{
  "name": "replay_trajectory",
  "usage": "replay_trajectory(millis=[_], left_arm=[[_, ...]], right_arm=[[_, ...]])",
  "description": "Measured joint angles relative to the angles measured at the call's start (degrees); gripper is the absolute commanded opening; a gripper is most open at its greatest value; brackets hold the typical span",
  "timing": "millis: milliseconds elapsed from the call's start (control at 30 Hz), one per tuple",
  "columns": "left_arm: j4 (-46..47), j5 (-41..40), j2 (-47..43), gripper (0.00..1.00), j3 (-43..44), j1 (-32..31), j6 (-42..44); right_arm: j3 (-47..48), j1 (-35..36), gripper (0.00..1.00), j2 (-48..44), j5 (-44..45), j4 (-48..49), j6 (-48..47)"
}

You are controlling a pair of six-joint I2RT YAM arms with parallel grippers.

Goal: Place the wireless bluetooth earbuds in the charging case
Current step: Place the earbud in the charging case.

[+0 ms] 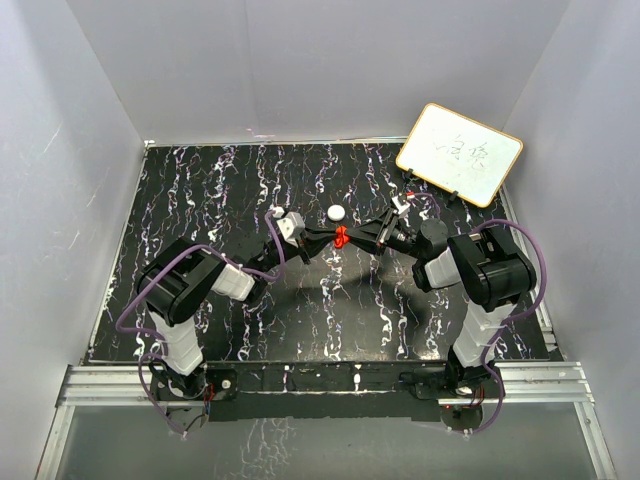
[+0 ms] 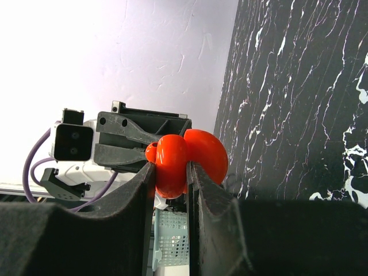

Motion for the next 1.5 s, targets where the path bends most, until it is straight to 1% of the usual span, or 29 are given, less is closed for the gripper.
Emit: replay_trajectory(millis=[467,600,667,833,1033,1167,1233,1267,1333,1367,1500], left_arm=[[0.2,0.0,0.2,0.0,0.0,0.0,0.0],[0.2,0.0,0.2,0.06,0.0,0.0,0.0],[0.2,0.0,0.2,0.11,0.0,0.0,0.0],[0.2,-0.2,0.2,0.14,0.0,0.0,0.0],[0.2,-0.5,0.2,0.15,-0.1,0.0,0.0],[0.2,-0.7,0.2,0.23,-0.1,0.0,0.1],[0.2,-1.1,0.2,0.32,-0.1,0.0,0.1],[0.3,-1.4,0.2,0.35,-0.1,0.0,0.2],[0.4,-1.9,0.2,0.43,-0.2,0.1,0.4],[0.4,-2.2,0.0,0.46,-0.4,0.1,0.5],[0.1,-3.3,-2.2,0.49,-1.7,0.2,1.3]], right_arm=[[0.0,0.0,0.0,0.0,-0.1,0.0,0.0],[0.0,0.0,0.0,0.0,-0.1,0.0,0.0],[0.0,0.0,0.0,0.0,-0.1,-0.1,0.0],[0.0,0.0,0.0,0.0,-0.2,0.0,0.0],[0.0,0.0,0.0,0.0,-0.2,0.0,0.0],[0.0,0.0,0.0,0.0,-0.2,0.0,0.0],[0.0,0.0,0.0,0.0,-0.2,0.0,0.0],[0.0,0.0,0.0,0.0,-0.2,0.0,0.0],[0.0,0.0,0.0,0.0,-0.3,0.0,0.0],[0.0,0.0,0.0,0.0,-0.4,0.0,0.0],[0.0,0.0,0.0,0.1,-0.3,0.0,0.0]])
